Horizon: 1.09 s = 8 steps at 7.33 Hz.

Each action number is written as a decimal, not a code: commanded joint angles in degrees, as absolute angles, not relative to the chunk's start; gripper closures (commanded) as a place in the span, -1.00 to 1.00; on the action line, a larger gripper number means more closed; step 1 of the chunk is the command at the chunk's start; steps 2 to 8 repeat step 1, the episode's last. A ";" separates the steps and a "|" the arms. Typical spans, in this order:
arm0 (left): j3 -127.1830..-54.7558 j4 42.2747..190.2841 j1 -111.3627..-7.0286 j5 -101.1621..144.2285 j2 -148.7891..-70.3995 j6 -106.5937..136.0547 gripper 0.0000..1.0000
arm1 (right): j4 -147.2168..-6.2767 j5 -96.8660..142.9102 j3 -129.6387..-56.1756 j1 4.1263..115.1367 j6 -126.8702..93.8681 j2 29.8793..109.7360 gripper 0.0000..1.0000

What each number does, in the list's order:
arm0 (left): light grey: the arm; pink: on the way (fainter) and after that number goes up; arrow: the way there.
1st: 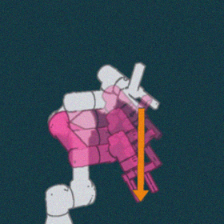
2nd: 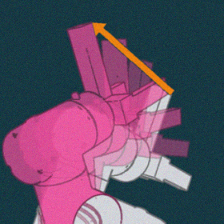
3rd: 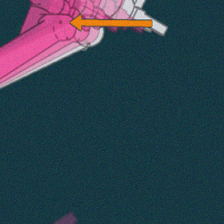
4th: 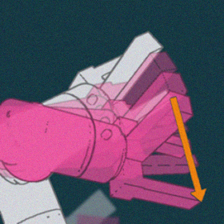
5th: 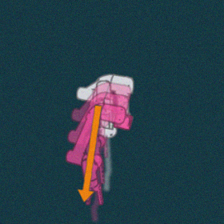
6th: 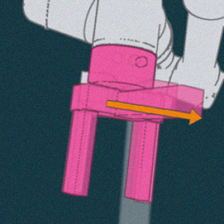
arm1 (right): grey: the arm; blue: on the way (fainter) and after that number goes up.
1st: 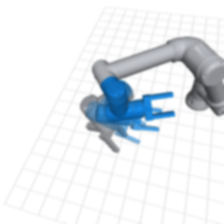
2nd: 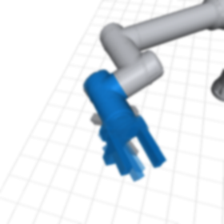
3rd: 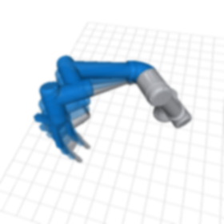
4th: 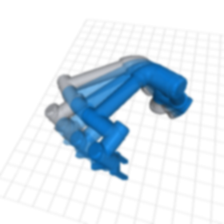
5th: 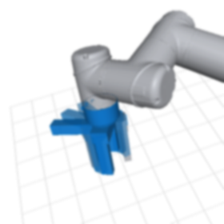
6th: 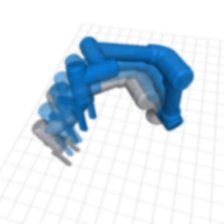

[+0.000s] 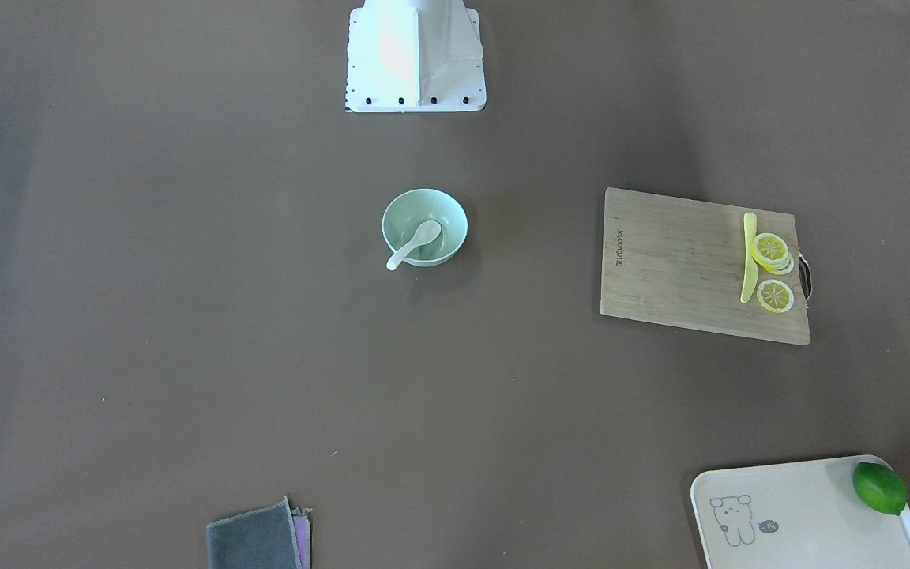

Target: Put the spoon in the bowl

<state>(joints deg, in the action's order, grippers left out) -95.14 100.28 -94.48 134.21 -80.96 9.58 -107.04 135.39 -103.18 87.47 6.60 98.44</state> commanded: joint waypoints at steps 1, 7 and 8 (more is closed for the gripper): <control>-95.01 100.28 -94.40 134.03 -80.60 9.58 -0.96 | -107.31 135.35 -103.53 87.80 7.03 98.53 -1.00; -95.01 100.28 -94.40 134.03 -80.60 9.58 -0.96 | -107.31 135.35 -103.53 87.80 7.03 98.53 -1.00; -95.01 100.28 -94.40 134.03 -80.60 9.58 -0.96 | -107.31 135.35 -103.53 87.80 7.03 98.53 -1.00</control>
